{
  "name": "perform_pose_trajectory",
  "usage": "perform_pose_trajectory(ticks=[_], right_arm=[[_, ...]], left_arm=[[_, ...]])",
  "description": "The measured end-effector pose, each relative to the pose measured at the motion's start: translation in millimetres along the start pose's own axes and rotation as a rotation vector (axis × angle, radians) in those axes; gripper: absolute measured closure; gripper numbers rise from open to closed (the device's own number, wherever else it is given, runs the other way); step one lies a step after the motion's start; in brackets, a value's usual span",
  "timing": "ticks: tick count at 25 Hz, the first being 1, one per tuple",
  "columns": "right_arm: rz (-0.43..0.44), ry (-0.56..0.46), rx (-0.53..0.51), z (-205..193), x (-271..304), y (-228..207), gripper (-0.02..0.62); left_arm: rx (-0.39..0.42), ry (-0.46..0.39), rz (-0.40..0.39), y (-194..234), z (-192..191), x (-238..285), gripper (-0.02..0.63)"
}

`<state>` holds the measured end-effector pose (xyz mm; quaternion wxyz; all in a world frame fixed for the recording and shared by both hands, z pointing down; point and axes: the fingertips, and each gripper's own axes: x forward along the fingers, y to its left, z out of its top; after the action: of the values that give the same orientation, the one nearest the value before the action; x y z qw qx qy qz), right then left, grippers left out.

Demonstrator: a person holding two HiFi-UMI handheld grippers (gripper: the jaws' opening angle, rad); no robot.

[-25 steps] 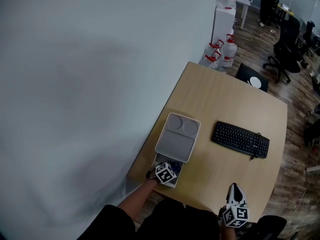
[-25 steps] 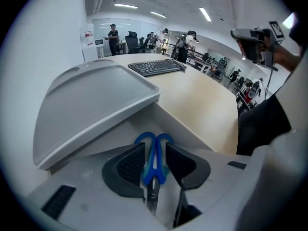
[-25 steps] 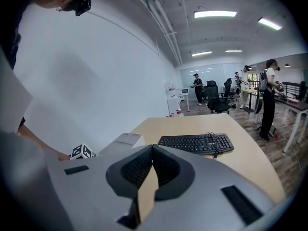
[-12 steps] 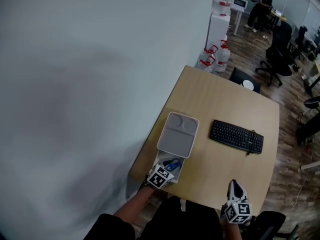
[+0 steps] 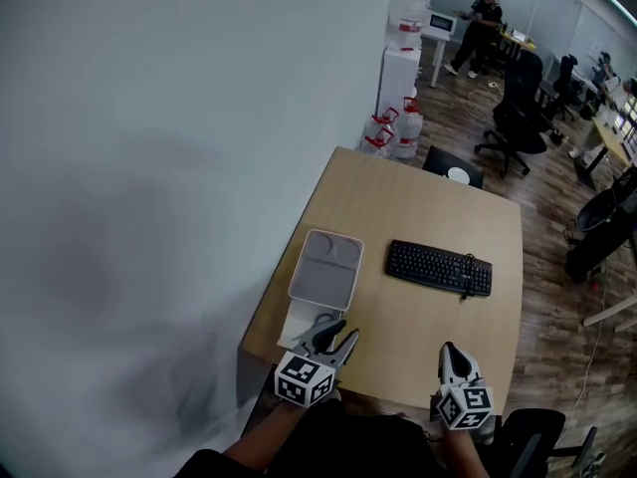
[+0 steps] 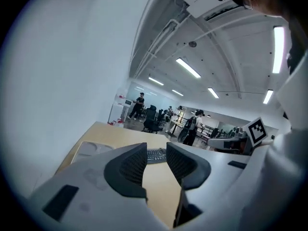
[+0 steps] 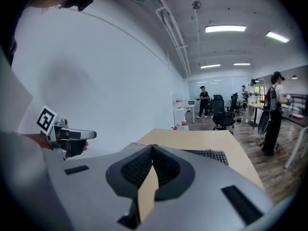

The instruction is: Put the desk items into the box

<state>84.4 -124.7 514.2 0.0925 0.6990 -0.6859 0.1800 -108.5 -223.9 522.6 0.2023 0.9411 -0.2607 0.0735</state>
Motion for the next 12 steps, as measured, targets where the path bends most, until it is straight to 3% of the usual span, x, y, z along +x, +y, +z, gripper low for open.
perform_pose_trajectory(ticks=[7,12], right_arm=[[-0.013,-0.056,0.049,15.6,-49.6,-35.5,0.535],[-0.049,-0.096,0.067,17.5,-86.9,-73.1,0.535]], left_arm=[[0.086,-0.087,0.016,-90.9,14.3,22.1,0.574],[0.126,-0.084,0.002,-149.4,-0.2,40.8,0.588]])
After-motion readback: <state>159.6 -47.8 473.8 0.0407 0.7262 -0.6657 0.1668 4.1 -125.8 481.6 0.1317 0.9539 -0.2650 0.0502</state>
